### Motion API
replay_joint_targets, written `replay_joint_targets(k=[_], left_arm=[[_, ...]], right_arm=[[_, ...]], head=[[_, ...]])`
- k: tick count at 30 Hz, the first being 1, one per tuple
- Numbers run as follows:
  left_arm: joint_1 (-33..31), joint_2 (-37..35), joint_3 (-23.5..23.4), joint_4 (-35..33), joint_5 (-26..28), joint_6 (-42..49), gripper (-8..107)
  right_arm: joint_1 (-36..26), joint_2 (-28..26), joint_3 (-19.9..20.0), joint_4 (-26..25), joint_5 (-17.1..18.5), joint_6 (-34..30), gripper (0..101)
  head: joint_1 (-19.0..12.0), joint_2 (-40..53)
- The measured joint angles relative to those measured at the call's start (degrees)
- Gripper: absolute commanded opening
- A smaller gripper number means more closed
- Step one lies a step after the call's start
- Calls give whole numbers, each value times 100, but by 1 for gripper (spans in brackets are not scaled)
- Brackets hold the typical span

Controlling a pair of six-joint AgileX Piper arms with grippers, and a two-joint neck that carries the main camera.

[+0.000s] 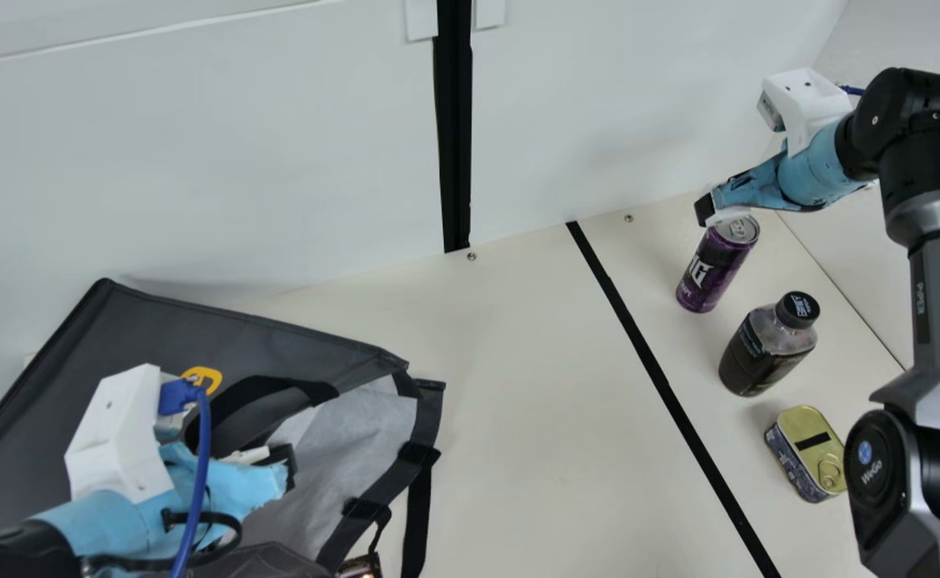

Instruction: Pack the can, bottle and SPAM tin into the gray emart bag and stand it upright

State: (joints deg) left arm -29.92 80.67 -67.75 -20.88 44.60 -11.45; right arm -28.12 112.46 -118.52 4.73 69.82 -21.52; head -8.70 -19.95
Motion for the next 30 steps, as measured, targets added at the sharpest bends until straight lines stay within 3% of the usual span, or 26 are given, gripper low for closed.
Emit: replay_joint_targets(k=[25,30], left_arm=[[0,0,0,0,0,0,-8],[0,0,0,0,0,0,-8]], right_arm=[[-15,896,-206,103,4,250,95],[-17,1002,-219,161,4,250,62]], head=[[0,0],[9,0]])
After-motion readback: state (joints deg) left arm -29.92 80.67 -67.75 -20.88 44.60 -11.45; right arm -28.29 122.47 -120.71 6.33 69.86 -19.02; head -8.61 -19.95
